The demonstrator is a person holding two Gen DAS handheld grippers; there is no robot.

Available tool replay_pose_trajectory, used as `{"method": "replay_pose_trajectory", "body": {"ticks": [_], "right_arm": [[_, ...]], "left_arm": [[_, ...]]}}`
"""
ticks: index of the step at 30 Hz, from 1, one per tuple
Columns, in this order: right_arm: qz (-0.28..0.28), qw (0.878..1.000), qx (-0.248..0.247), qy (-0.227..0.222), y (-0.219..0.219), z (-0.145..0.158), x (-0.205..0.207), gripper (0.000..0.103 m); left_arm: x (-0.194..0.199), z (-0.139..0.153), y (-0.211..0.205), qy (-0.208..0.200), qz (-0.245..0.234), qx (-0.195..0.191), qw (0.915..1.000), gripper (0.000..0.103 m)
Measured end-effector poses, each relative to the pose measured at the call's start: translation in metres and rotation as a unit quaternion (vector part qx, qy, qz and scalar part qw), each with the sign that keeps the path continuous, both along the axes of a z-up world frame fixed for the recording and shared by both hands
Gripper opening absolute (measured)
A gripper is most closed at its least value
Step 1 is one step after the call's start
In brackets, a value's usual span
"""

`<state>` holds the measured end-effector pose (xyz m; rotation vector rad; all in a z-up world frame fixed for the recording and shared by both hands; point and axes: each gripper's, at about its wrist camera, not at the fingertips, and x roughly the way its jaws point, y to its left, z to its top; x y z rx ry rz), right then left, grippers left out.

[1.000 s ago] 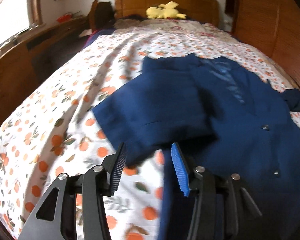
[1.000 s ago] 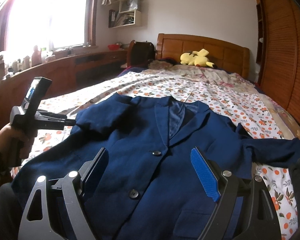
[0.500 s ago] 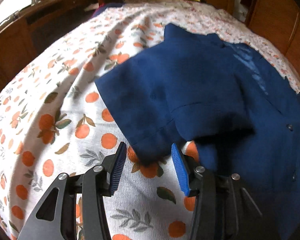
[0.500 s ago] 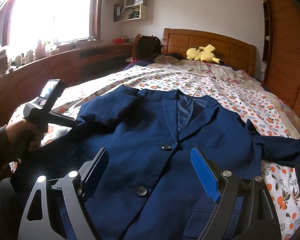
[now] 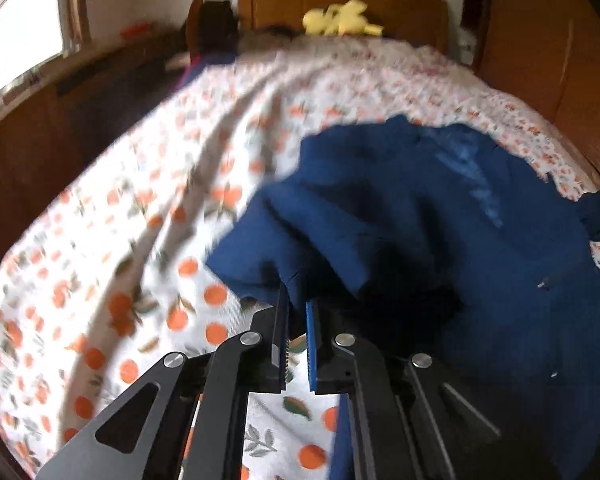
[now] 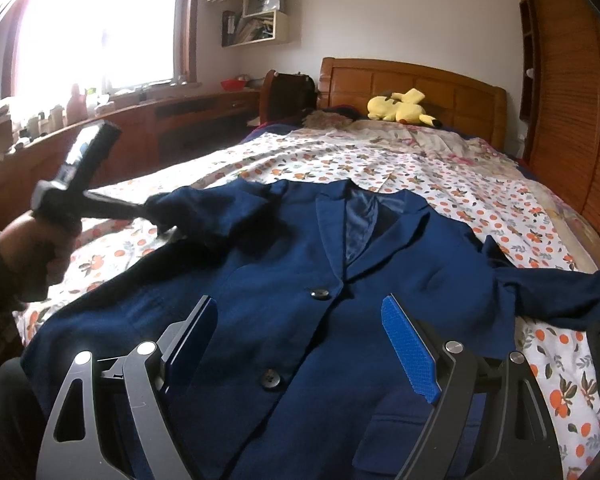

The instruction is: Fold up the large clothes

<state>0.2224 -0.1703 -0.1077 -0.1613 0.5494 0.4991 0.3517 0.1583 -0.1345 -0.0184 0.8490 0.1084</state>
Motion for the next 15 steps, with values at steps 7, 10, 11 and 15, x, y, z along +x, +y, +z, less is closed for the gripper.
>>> {"method": "replay_pose_trajectory", "body": {"ticks": [7, 10, 11, 15], "right_arm": [[-0.011, 1.000, 0.012, -0.009, -0.015, 0.010, -0.003, 0.081], [-0.014, 1.000, 0.011, -0.009, -0.021, 0.010, -0.003, 0.081], [-0.015, 1.000, 0.010, -0.009, -0.022, 0.010, -0.003, 0.081], [-0.019, 1.000, 0.009, -0.008, -0.029, 0.009, -0.001, 0.081]], "left_arm": [[-0.022, 0.063, -0.064, -0.056, -0.049, 0.011, 0.9972, 0.006], [-0.033, 0.073, -0.091, -0.065, -0.072, 0.006, 0.9952, 0.006], [-0.034, 0.074, -0.099, -0.067, -0.078, 0.002, 0.9947, 0.006], [-0.049, 0.067, -0.123, -0.072, -0.097, -0.008, 0.9926, 0.006]]}}
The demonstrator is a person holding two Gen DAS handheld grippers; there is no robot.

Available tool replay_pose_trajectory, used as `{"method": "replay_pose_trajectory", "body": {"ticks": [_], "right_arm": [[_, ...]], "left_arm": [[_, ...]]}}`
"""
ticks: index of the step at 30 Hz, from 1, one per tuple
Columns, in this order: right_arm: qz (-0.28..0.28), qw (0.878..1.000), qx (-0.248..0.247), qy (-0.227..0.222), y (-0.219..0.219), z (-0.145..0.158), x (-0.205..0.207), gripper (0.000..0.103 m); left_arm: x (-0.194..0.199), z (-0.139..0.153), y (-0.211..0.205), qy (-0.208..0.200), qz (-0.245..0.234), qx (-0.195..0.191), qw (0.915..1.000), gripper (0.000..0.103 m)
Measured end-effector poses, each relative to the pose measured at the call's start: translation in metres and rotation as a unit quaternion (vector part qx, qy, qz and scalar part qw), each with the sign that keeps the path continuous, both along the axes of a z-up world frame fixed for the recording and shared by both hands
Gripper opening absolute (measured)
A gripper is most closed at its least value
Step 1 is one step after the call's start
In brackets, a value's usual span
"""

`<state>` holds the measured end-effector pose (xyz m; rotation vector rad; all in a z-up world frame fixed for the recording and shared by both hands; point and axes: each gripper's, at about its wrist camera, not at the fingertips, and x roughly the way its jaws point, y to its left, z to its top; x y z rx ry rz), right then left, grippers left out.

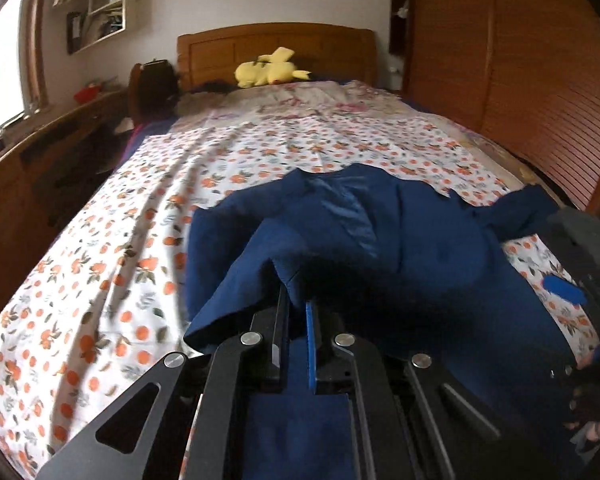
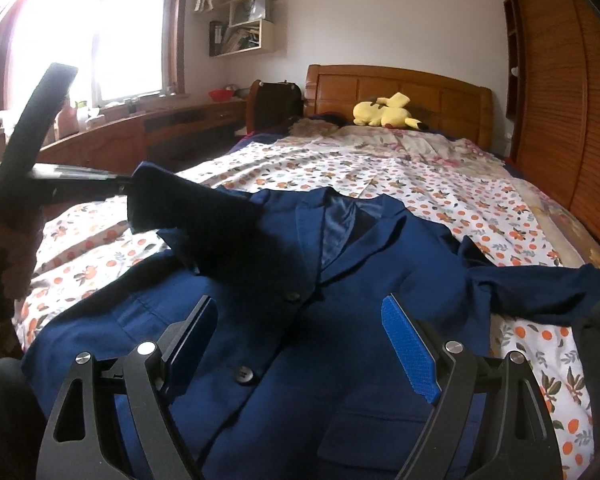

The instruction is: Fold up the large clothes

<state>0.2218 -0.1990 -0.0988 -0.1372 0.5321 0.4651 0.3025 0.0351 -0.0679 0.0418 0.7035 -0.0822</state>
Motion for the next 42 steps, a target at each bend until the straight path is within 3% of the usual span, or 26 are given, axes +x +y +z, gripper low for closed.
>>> {"method": "replay_pose_trajectory", "body": {"ticks": [3, 8, 12, 18, 20, 22, 26, 35, 42], "right_arm": [[-0.003, 1.000, -0.001, 0.004, -0.003, -0.003, 0.002, 0.081], [-0.004, 1.000, -0.007, 0.011, -0.003, -0.008, 0.006, 0.081], [-0.003, 1.000, -0.011, 0.018, 0.003, -0.013, 0.012, 0.081], [0.015, 0.999, -0.015, 0.028, 0.022, -0.021, 0.016, 0.081], [0.025, 0.999, -0.018, 0.031, 0.031, -0.024, 0.016, 0.081], [0.038, 0.998, -0.017, 0.037, 0.040, -0.028, 0.016, 0.081], [0.066, 0.997, -0.021, 0.044, 0.061, -0.034, 0.015, 0.081], [0.119, 0.990, -0.033, 0.068, 0.100, -0.047, 0.018, 0.070], [0.148, 0.980, -0.065, 0.113, 0.122, -0.072, 0.027, 0.064]], "left_arm": [[-0.008, -0.016, -0.011, 0.007, -0.012, -0.009, 0.9999, 0.008], [-0.017, -0.041, -0.018, 0.012, -0.014, -0.017, 0.9997, 0.021], [-0.028, -0.055, -0.013, 0.011, -0.021, -0.024, 0.9994, 0.026], [-0.054, -0.053, 0.004, -0.023, -0.006, -0.020, 0.9995, 0.070], [-0.063, -0.050, 0.012, -0.037, 0.003, -0.019, 0.9991, 0.092], [-0.075, -0.047, 0.019, -0.062, 0.014, -0.010, 0.9980, 0.101], [-0.089, -0.043, 0.029, -0.084, 0.023, 0.000, 0.9962, 0.101], [-0.109, -0.037, 0.052, -0.091, 0.033, -0.022, 0.9951, 0.101], [-0.118, -0.039, 0.058, -0.088, 0.038, -0.019, 0.9952, 0.101]]}}
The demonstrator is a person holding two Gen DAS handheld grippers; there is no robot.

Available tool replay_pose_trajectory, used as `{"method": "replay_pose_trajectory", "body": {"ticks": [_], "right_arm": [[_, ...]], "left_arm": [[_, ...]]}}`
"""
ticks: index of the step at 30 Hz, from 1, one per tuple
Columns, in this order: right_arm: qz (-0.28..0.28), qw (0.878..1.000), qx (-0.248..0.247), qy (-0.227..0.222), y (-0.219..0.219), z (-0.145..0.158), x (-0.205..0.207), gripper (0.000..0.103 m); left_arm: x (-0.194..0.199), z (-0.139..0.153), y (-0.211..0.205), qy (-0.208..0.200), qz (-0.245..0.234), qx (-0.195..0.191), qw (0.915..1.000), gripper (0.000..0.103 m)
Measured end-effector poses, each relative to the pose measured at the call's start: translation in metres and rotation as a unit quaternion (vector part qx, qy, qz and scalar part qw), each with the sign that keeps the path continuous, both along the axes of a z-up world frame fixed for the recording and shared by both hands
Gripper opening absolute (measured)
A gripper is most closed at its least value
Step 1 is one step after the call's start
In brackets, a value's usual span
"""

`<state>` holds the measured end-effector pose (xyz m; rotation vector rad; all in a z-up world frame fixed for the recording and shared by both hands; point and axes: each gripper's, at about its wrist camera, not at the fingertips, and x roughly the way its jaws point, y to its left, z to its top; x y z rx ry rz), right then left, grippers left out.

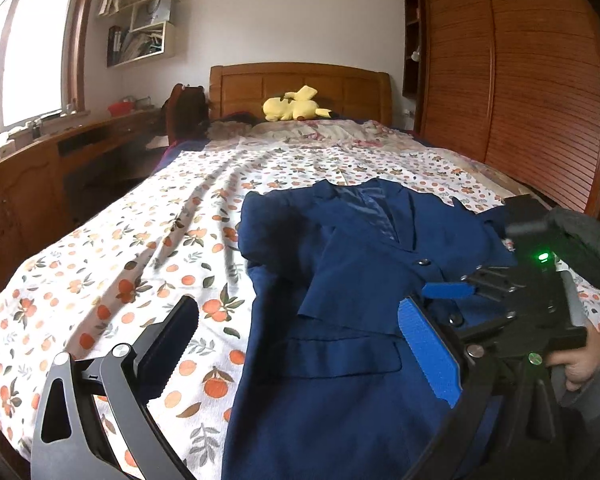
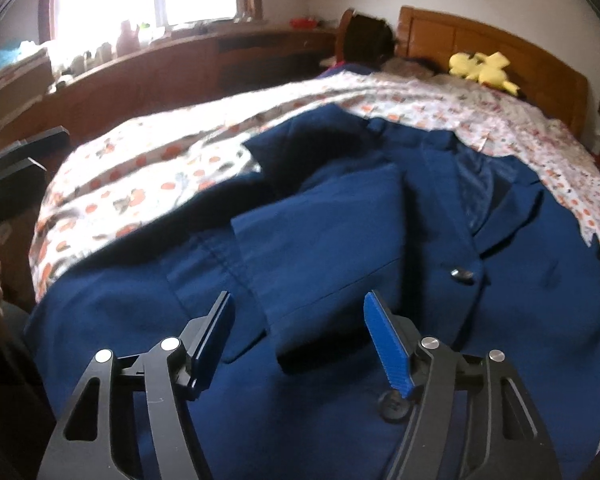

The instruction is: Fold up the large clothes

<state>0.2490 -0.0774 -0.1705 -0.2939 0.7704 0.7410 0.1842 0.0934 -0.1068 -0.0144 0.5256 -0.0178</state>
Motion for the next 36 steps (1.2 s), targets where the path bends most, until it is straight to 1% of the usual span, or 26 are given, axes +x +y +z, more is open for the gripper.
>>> {"method": "replay_pose_trajectory", "body": {"ticks": [4, 7, 9, 10, 12, 13, 14, 15, 19, 23, 30, 36], "right_arm": [[0.005, 0.999, -0.028, 0.024, 0.008, -0.015, 0.004, 0.061], [-0.002, 0.999, -0.035, 0.030, 0.008, -0.019, 0.007, 0.054], [-0.006, 0.999, -0.036, 0.029, 0.007, -0.019, 0.007, 0.043], [-0.006, 0.999, -0.035, 0.028, 0.007, -0.019, 0.007, 0.040], [-0.008, 0.999, -0.033, 0.023, 0.005, -0.018, 0.006, 0.025], [-0.010, 0.999, -0.033, 0.020, 0.005, -0.017, 0.006, 0.021], [-0.010, 0.999, -0.033, 0.017, 0.004, -0.016, 0.006, 0.013], [-0.010, 0.999, -0.031, 0.015, 0.003, -0.015, 0.006, 0.009], [-0.015, 1.000, -0.011, 0.001, -0.004, -0.005, 0.003, 0.007], [-0.027, 0.999, 0.016, -0.021, -0.017, 0.013, -0.002, 0.006], [-0.048, 0.995, 0.065, -0.050, -0.055, 0.051, -0.014, 0.006], [-0.070, 0.991, 0.089, -0.065, -0.091, 0.070, -0.025, 0.006]], "left_arm": [[-0.004, 0.000, -0.001, -0.001, -0.002, 0.006, 1.0000, 0.101], [-0.004, 0.000, -0.001, 0.001, -0.002, 0.007, 1.0000, 0.101], [-0.005, 0.000, -0.002, 0.002, -0.003, 0.008, 1.0000, 0.101], [-0.004, -0.001, -0.002, 0.002, -0.003, 0.008, 1.0000, 0.101], [-0.004, -0.001, -0.004, 0.003, -0.004, 0.009, 0.9999, 0.101], [-0.004, -0.001, -0.004, 0.003, -0.005, 0.010, 0.9999, 0.101], [-0.003, -0.002, -0.006, 0.003, -0.007, 0.011, 0.9999, 0.101], [-0.003, -0.002, -0.007, 0.003, -0.007, 0.013, 0.9999, 0.101], [-0.001, -0.004, -0.011, 0.006, -0.013, 0.017, 0.9998, 0.101], [-0.001, -0.005, -0.016, 0.006, -0.019, 0.019, 0.9996, 0.101], [0.003, -0.007, -0.027, 0.005, -0.033, 0.021, 0.9992, 0.101], [0.007, -0.008, -0.039, 0.004, -0.043, 0.021, 0.9989, 0.101]]}}
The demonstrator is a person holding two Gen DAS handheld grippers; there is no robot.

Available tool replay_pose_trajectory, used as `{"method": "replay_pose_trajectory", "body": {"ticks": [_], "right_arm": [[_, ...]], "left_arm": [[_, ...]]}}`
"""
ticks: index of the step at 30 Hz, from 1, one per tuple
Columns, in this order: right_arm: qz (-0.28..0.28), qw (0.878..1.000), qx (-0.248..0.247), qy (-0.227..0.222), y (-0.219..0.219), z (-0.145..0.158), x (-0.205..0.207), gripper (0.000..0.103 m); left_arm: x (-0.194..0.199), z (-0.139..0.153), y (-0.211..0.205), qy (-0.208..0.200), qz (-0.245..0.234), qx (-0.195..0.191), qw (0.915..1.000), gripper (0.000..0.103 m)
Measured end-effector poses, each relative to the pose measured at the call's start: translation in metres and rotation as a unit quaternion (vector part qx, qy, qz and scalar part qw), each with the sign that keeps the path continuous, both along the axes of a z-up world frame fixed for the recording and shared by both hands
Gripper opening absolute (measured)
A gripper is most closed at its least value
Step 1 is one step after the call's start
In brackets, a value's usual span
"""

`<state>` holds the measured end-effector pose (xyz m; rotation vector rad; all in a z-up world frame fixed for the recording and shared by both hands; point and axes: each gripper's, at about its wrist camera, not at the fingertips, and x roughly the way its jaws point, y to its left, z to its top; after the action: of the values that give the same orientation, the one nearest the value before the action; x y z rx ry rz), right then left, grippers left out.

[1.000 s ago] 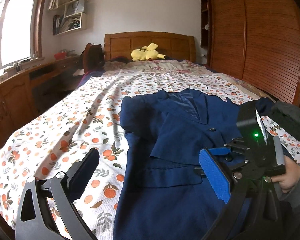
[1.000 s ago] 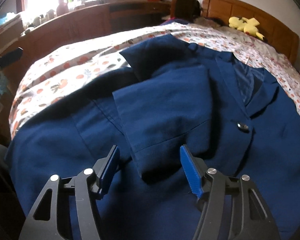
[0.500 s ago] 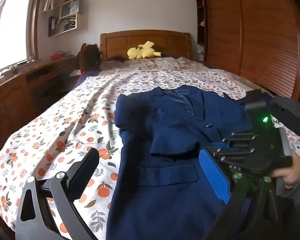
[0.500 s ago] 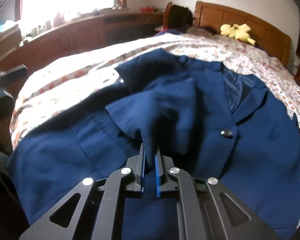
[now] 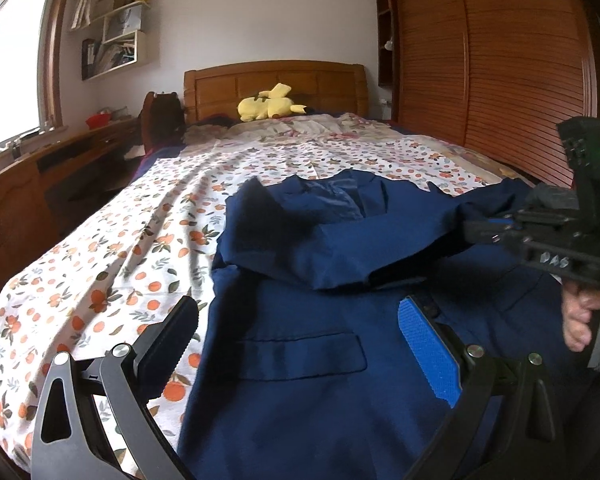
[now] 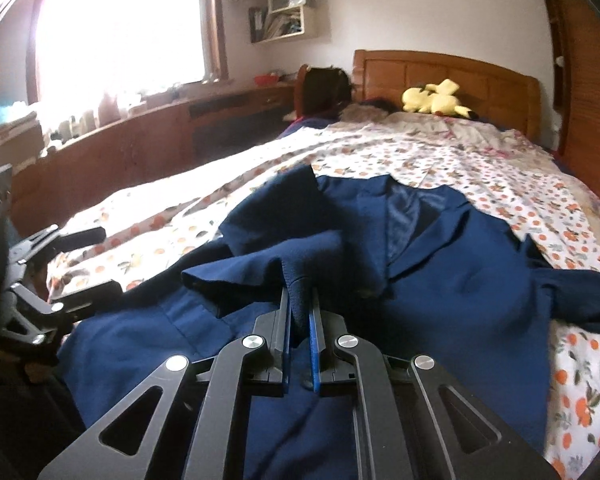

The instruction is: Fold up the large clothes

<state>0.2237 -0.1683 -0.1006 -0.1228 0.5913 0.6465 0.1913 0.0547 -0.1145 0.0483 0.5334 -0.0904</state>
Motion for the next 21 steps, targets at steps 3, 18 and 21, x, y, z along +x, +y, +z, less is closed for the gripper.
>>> {"method": "replay_pose_trajectory", "body": {"ticks": [3, 18, 21], "right_arm": [[-0.013, 1.000, 0.011, -0.001, -0.023, 0.006, -0.006, 0.006], [-0.053, 0.997, -0.037, 0.034, -0.073, -0.022, -0.010, 0.007], [-0.049, 0.997, -0.052, 0.041, -0.072, -0.031, -0.010, 0.011]], "left_arm": [[0.002, 0.000, -0.007, -0.002, -0.006, 0.000, 1.0000, 0.101], [0.011, -0.007, -0.027, 0.002, -0.023, 0.007, 0.9997, 0.101], [0.013, -0.008, -0.029, 0.002, -0.026, 0.007, 0.9996, 0.101]]}}
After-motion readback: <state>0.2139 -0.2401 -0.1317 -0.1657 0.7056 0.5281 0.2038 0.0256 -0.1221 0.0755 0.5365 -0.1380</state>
